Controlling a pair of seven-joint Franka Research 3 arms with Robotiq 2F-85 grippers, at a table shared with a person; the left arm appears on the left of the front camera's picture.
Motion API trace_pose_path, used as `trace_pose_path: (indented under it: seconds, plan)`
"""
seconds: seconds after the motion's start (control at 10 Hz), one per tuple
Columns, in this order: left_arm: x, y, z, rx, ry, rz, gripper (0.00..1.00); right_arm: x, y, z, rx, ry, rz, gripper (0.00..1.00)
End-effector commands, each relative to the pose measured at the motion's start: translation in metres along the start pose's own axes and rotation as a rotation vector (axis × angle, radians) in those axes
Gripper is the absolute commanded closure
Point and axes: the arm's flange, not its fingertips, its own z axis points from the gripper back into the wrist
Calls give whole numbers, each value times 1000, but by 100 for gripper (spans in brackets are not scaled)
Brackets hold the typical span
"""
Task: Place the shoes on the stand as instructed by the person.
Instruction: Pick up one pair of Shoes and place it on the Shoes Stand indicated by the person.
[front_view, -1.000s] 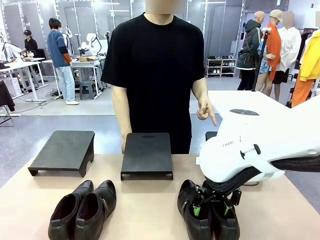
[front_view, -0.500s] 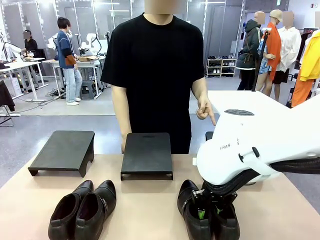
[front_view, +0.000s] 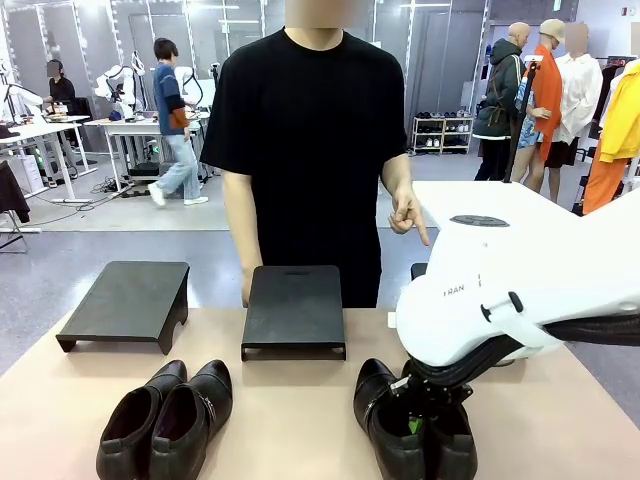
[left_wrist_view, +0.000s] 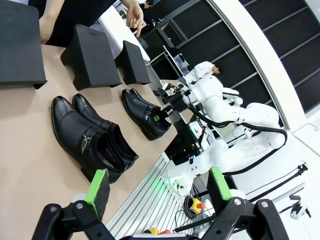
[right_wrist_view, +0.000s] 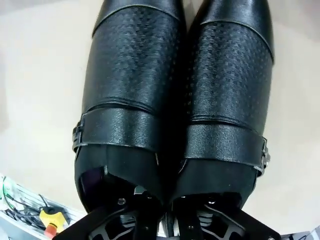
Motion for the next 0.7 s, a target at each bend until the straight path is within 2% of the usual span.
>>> trace_pose_path:
  seconds: [0.0,0.3,0.4,0.6]
  plan:
    - [-2,0,2,-14,4,-20,0,-7,-8,38,12,-62,-35,100]
    - [-2,0,2,-14,4,-20,0,-27,-45,118,4,-147,16,100]
    - [-2,0,2,-14,4,-20,0,-30,-56,141,-10,-203,33,100]
    - [-2,0,2,-14,4,-20,0,-25,-85,171,-57,-273,63,100]
